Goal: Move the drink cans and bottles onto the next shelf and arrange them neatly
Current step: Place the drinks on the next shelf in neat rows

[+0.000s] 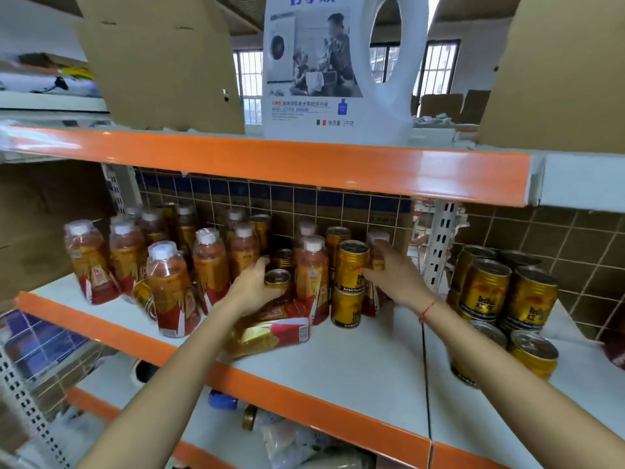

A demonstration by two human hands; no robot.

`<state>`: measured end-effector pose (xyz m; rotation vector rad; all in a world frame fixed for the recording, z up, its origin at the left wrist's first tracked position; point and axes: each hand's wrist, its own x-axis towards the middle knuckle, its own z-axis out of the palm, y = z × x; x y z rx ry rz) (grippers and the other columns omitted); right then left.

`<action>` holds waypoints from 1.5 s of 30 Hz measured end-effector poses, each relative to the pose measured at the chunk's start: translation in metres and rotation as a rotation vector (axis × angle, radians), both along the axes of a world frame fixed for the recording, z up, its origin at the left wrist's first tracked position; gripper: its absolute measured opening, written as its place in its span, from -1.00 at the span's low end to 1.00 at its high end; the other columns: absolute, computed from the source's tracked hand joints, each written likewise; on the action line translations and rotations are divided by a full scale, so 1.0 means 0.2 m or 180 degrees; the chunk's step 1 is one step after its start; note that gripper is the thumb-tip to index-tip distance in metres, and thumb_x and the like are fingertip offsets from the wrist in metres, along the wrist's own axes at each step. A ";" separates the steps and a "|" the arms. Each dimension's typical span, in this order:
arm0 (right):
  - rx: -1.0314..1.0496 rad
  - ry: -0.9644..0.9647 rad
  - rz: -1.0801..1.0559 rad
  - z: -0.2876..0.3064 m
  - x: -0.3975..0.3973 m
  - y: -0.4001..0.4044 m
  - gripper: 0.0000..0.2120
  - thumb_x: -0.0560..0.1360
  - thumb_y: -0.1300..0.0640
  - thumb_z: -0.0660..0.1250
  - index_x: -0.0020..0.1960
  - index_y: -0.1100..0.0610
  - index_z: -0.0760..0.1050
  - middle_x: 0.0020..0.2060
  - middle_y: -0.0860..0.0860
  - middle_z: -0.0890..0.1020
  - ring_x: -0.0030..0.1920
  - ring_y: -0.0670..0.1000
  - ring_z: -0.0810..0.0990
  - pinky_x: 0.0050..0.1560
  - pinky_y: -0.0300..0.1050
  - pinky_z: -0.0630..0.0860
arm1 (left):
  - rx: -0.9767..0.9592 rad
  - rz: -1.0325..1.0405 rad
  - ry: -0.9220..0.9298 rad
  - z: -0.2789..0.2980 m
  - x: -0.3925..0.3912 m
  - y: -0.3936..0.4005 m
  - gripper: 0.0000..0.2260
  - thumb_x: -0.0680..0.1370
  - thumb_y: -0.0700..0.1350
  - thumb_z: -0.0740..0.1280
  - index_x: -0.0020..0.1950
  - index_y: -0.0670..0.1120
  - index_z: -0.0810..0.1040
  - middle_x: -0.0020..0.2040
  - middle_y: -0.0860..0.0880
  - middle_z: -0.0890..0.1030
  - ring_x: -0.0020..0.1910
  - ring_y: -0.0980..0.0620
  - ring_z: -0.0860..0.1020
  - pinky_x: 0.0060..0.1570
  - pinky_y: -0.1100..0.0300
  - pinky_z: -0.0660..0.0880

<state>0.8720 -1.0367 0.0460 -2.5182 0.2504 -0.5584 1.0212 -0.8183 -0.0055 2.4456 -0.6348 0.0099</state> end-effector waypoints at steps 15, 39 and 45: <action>0.0162 0.0102 0.0004 -0.07 0.29 -0.06 -0.56 0.45 0.01 0.40 0.27 0.08 0.39 0.17 0.05 0.56 0.17 0.07 0.53 0.14 -0.05 0.49 | -0.0085 -0.0268 0.0227 -0.15 0.22 -0.14 -0.57 0.46 -0.21 0.42 0.30 -0.18 0.39 0.03 -0.04 0.50 -0.01 0.03 0.48 -0.07 0.22 0.37; -0.0184 0.0036 -0.0459 -0.04 0.24 -0.04 -0.33 0.35 -0.15 0.46 0.32 0.17 0.38 0.27 0.11 0.47 0.23 0.12 0.46 0.07 -0.07 0.46 | -0.0500 -0.0091 0.0118 -0.08 0.22 -0.01 -0.26 0.33 -0.06 0.57 0.42 -0.13 0.32 0.35 -0.13 0.44 0.32 -0.10 0.40 0.21 0.10 0.37; -0.0183 0.0122 -0.0586 0.00 0.19 0.01 -0.29 0.34 -0.18 0.46 0.33 0.17 0.34 0.31 0.12 0.43 0.26 0.12 0.44 0.06 -0.07 0.42 | -0.0626 -0.0076 -0.0164 0.00 0.18 0.06 -0.30 0.31 -0.02 0.57 0.37 -0.13 0.38 0.23 -0.09 0.53 0.17 -0.04 0.49 0.08 0.15 0.45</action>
